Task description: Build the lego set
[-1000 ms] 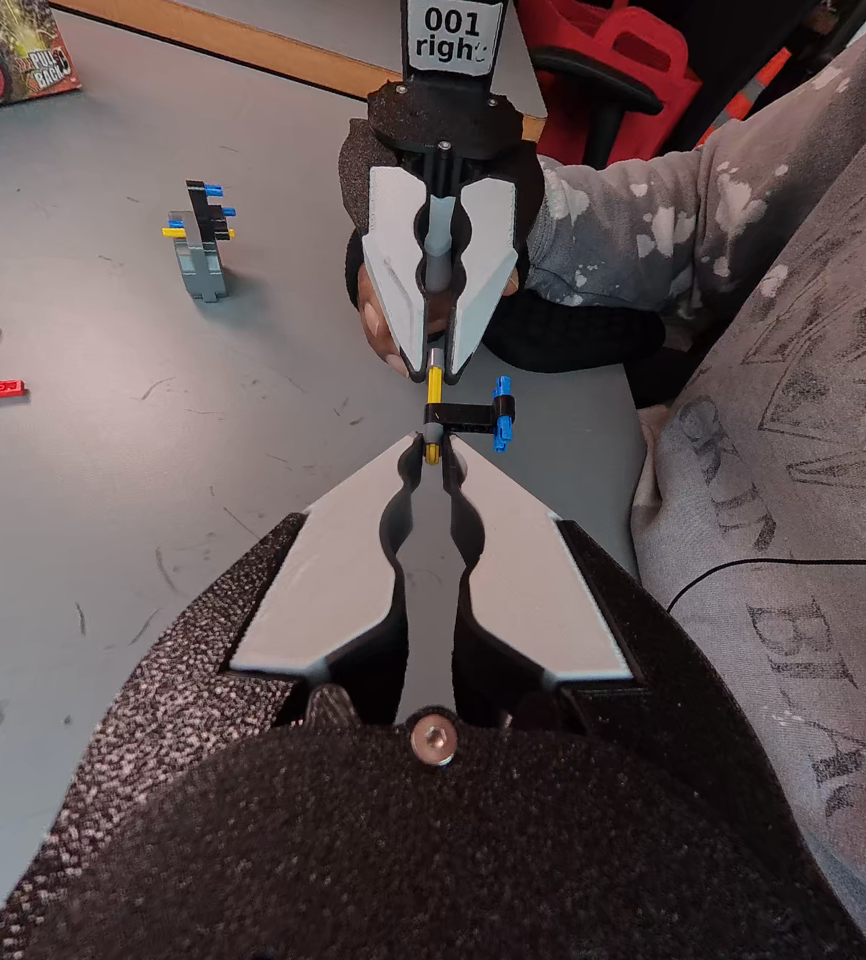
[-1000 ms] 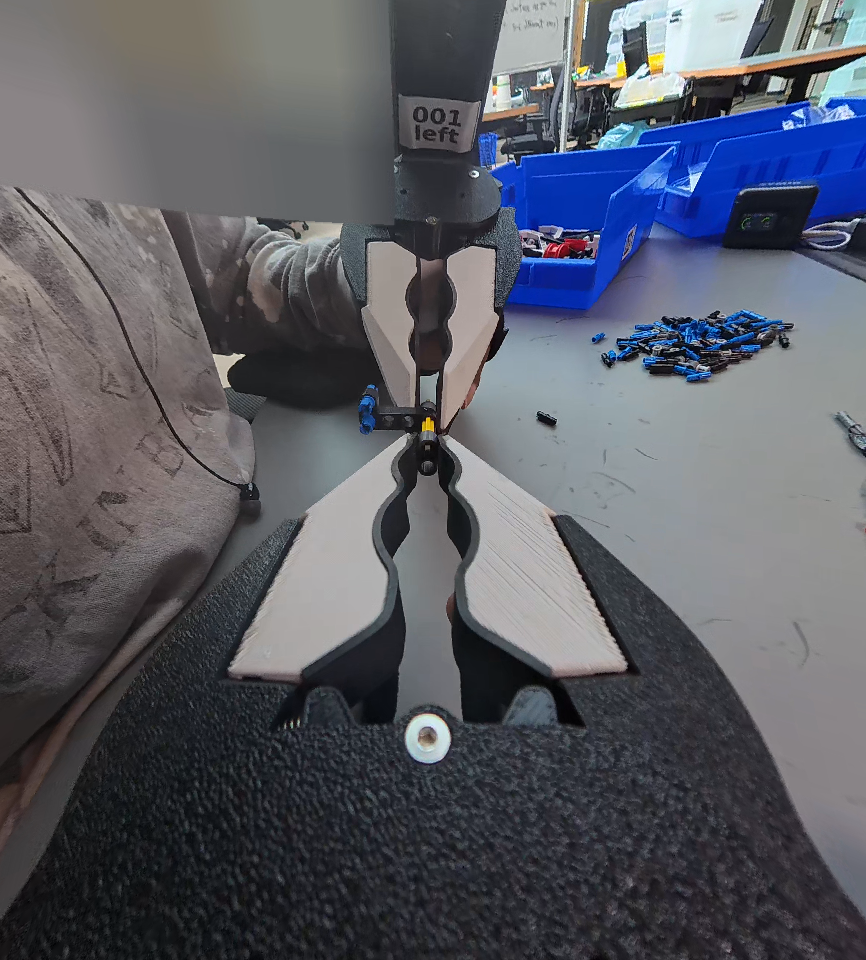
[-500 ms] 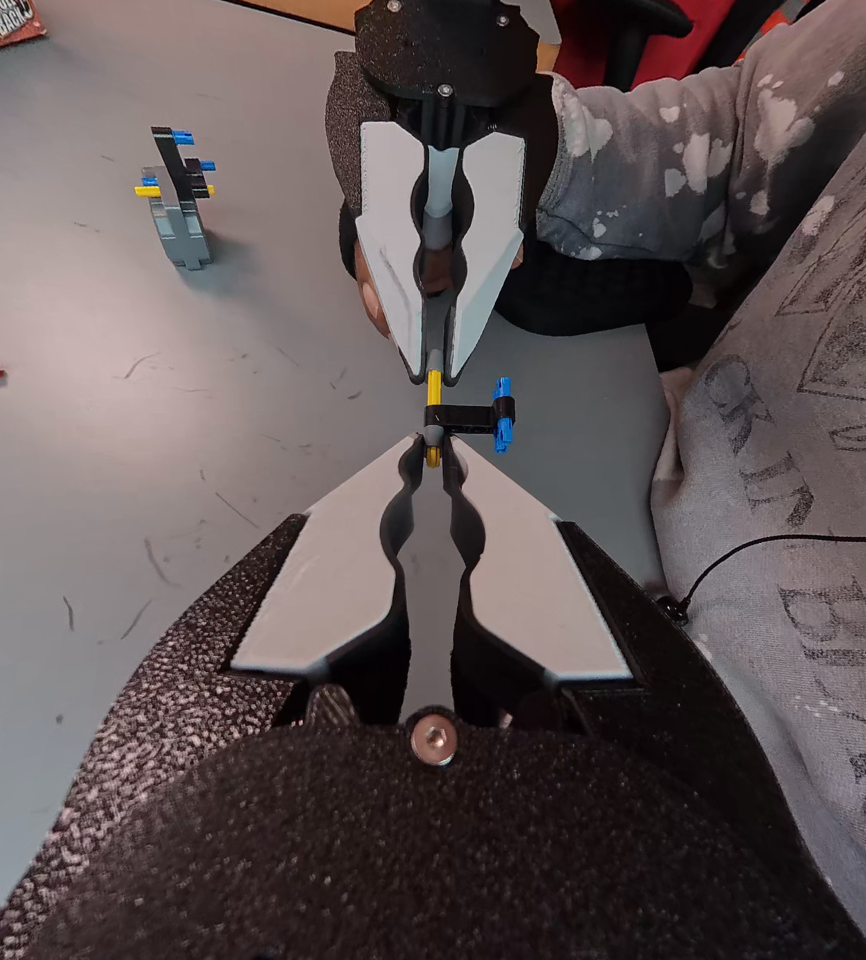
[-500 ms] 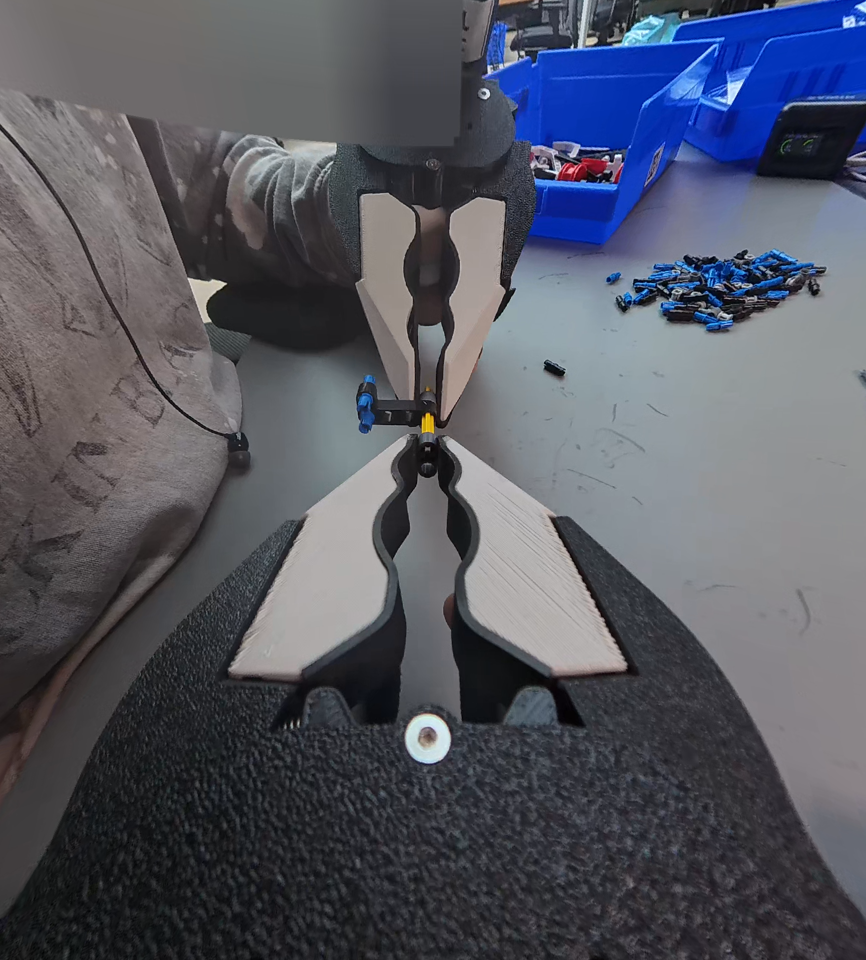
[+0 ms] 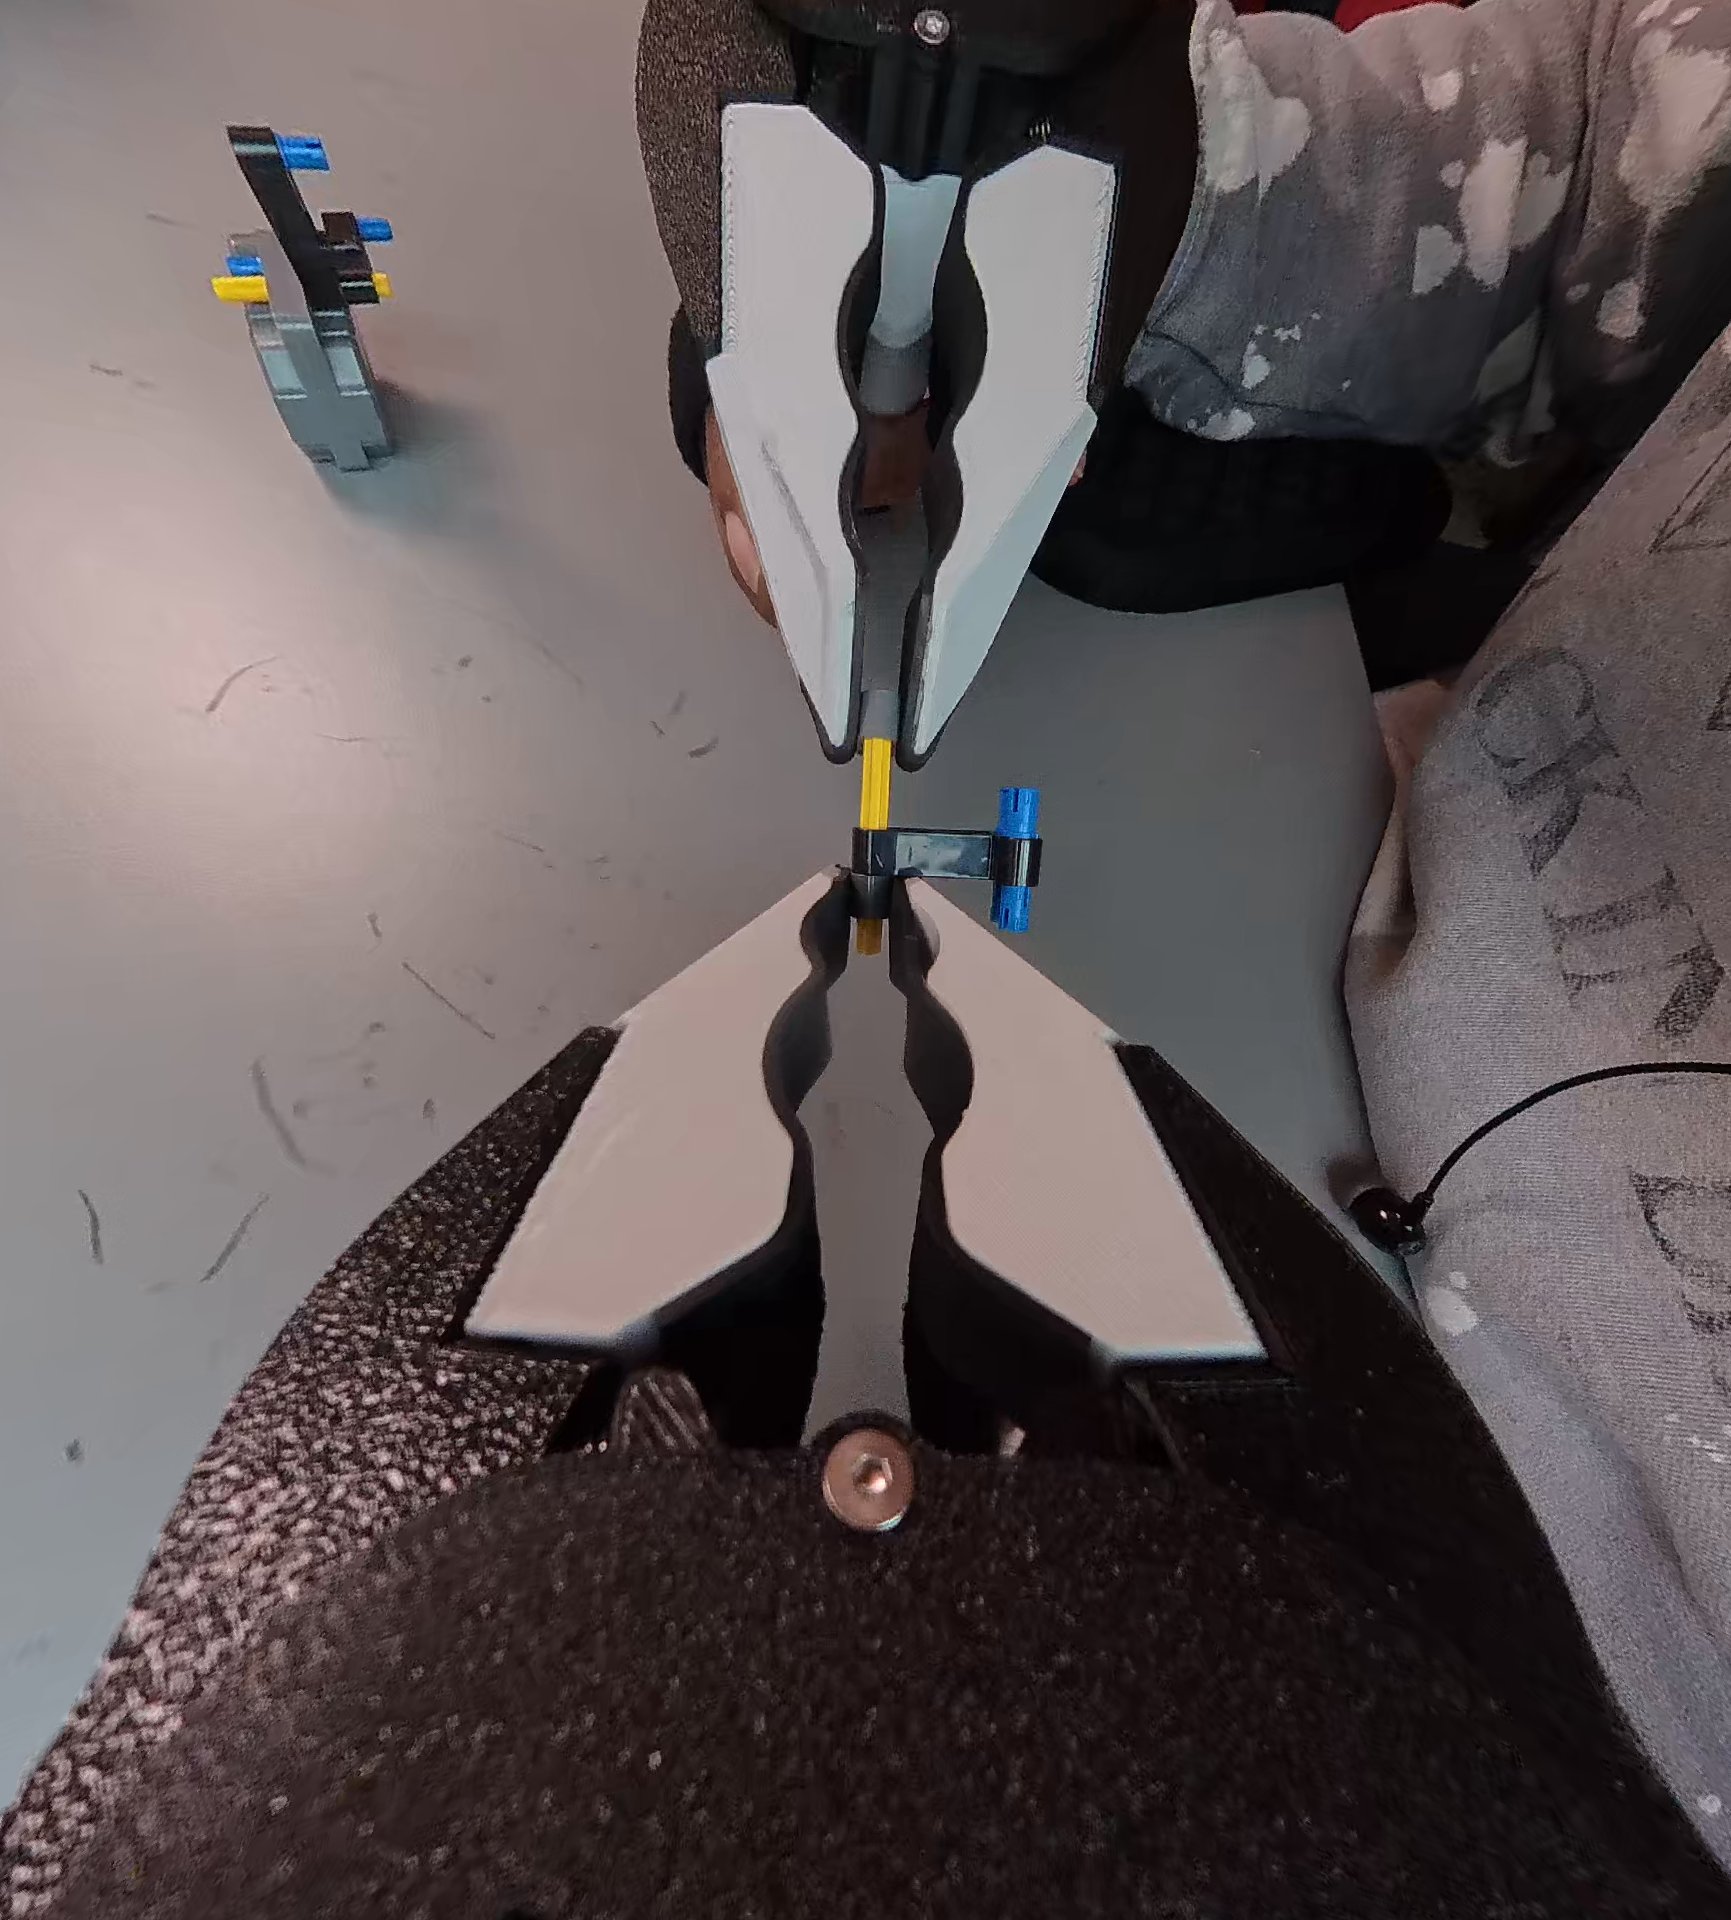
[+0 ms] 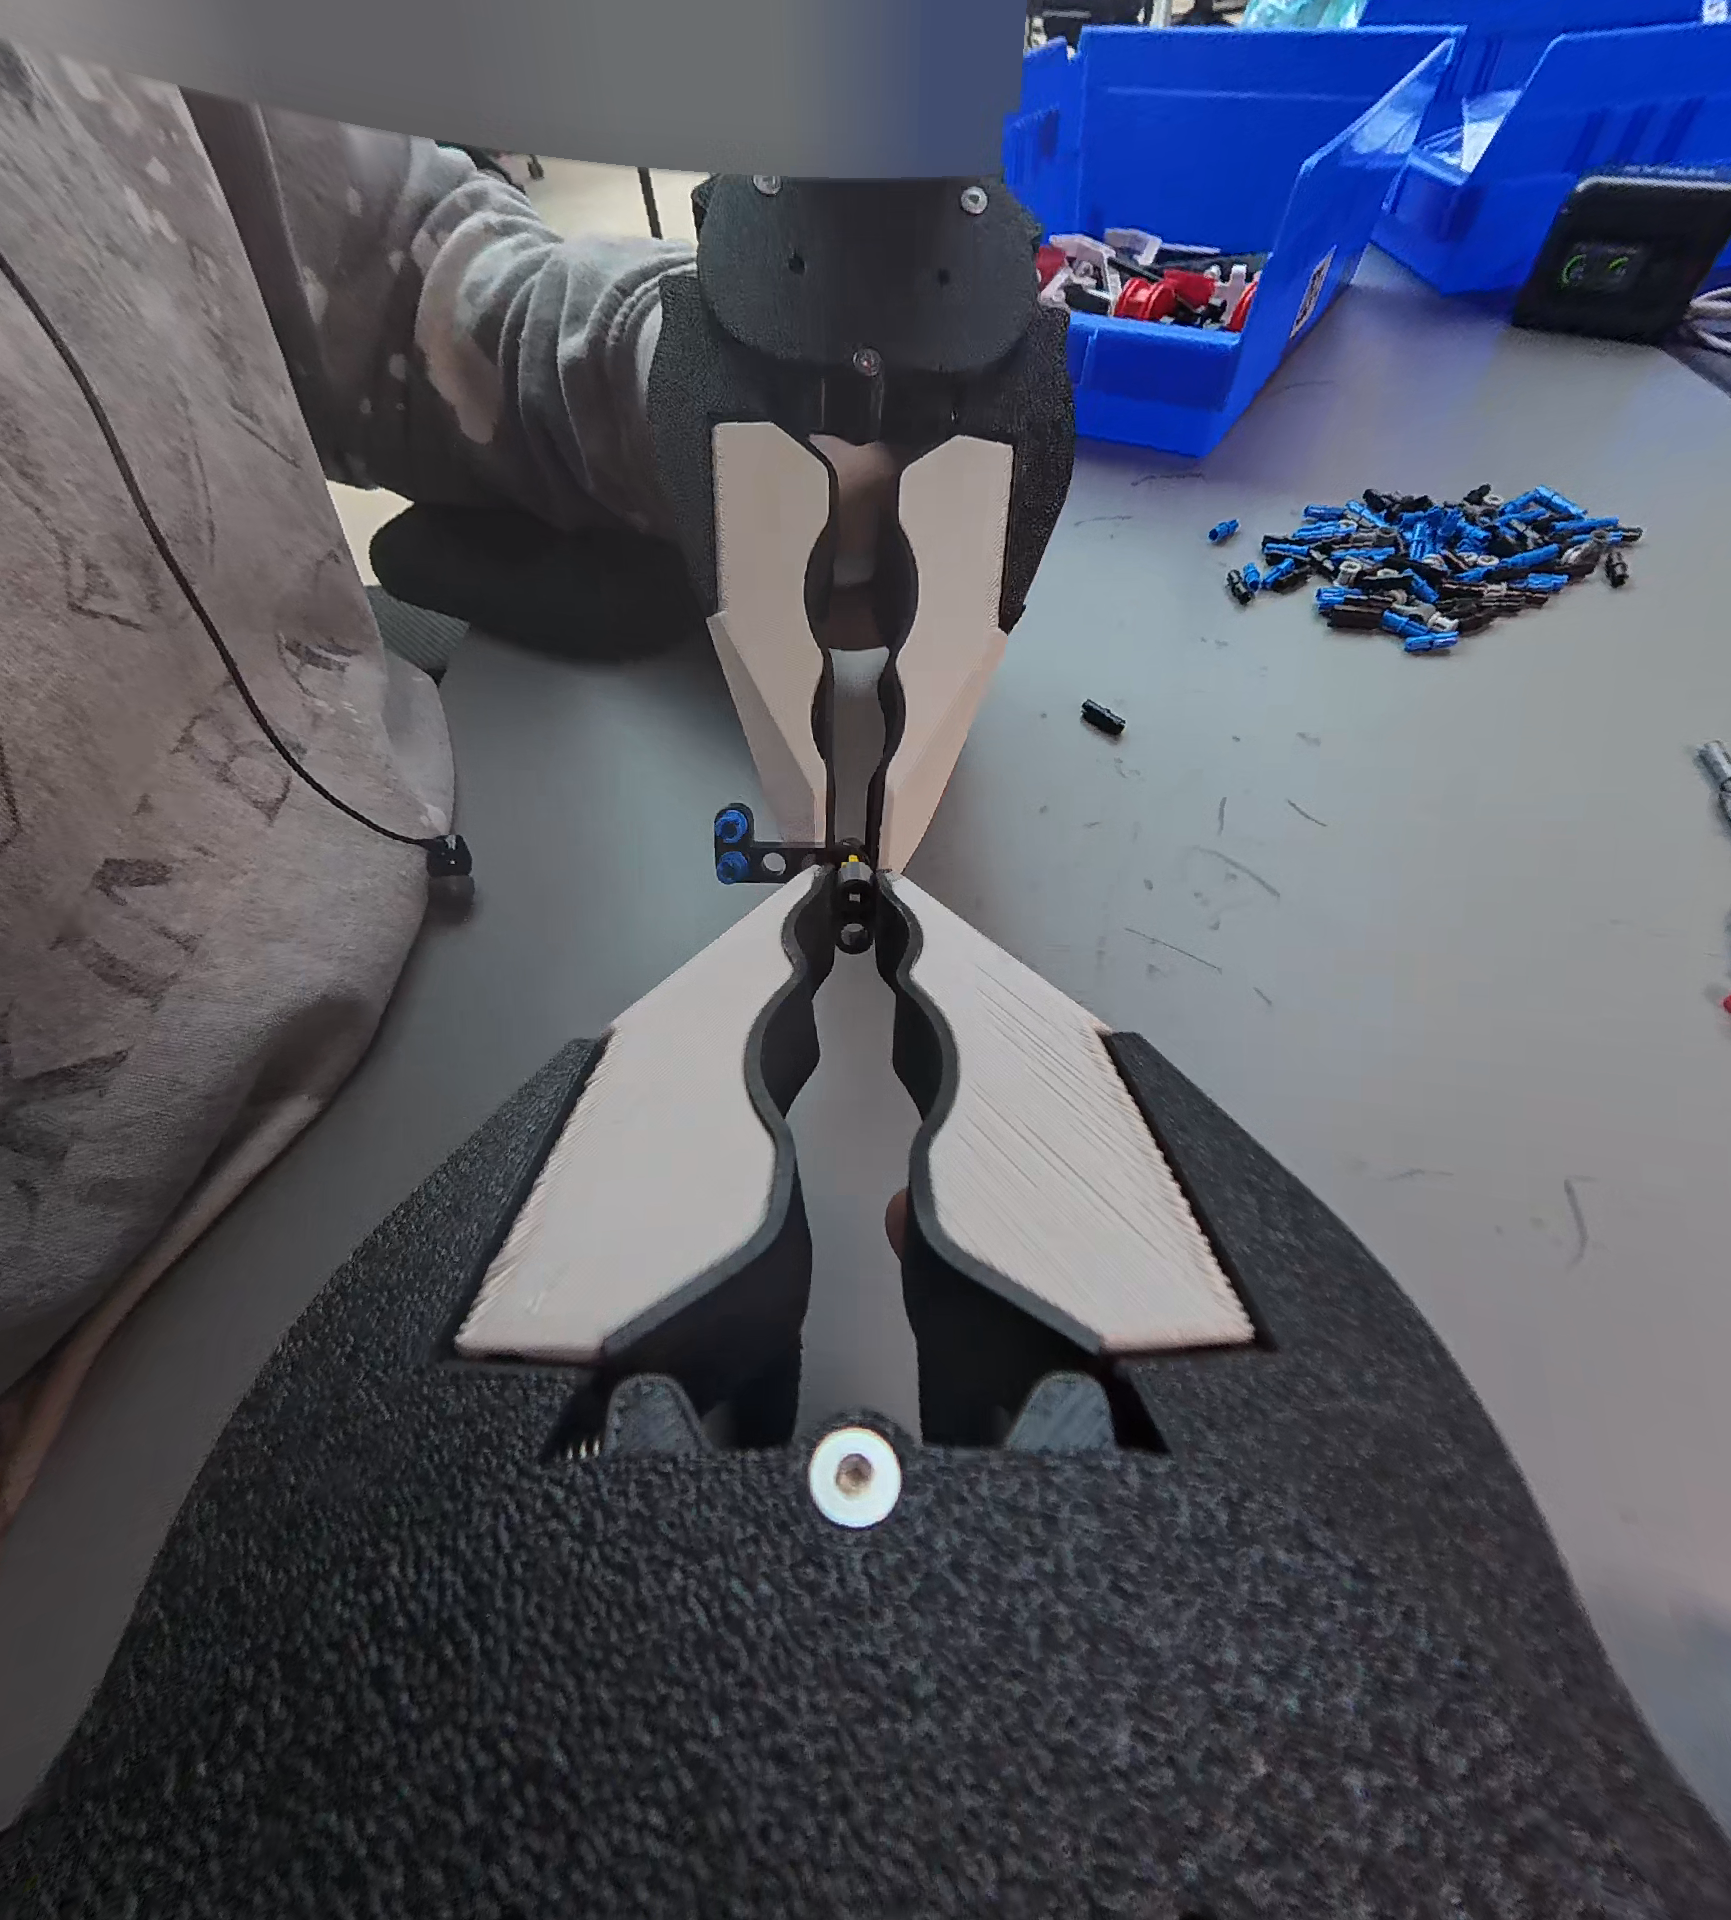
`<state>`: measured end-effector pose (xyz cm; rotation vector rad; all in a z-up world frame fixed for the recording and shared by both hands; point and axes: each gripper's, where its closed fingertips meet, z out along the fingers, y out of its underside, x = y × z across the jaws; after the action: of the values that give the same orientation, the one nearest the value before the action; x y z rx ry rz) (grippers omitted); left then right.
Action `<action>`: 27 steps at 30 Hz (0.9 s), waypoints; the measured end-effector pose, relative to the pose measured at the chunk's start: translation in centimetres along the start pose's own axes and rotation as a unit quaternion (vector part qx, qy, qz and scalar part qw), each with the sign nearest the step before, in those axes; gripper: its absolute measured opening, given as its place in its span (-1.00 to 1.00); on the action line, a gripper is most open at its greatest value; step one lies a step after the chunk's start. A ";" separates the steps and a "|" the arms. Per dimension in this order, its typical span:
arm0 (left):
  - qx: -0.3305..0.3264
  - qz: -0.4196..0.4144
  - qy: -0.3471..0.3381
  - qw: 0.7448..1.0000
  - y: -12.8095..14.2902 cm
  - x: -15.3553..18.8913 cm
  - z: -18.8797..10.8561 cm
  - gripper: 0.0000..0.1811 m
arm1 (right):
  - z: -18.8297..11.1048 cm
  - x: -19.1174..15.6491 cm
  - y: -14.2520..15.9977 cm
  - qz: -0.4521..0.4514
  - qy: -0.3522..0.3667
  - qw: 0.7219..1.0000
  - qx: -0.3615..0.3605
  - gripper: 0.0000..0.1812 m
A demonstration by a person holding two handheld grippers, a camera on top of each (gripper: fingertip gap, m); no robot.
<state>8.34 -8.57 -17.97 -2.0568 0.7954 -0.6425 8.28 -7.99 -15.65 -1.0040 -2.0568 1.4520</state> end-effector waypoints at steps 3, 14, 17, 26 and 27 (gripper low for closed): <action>-0.018 0.001 -0.003 1.000 0.7 0.0 0.5 -0.94 | 0.3 0.0 1.0 -0.002 0.001 1.000 -0.029 -0.93; -0.045 0.012 -0.006 0.999 1.9 0.2 1.3 -0.96 | 0.8 -0.4 2.2 0.017 -0.018 0.998 -0.061 -0.93; -0.057 0.020 -0.008 0.998 2.3 0.3 1.6 -0.96 | 1.0 -0.6 2.8 0.015 -0.022 0.996 -0.080 -0.93; -0.082 0.048 -0.020 0.995 3.2 0.6 2.1 -0.96 | 1.6 -1.2 4.0 0.018 -0.039 0.991 -0.124 -0.93; -0.082 0.050 -0.021 0.995 3.2 0.6 2.2 -0.96 | 1.6 -1.2 4.1 0.017 -0.039 0.991 -0.125 -0.93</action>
<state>9.21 -9.40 -21.70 -2.1544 0.9467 -0.4923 9.19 -9.14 -19.96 -1.0984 -2.3323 1.2894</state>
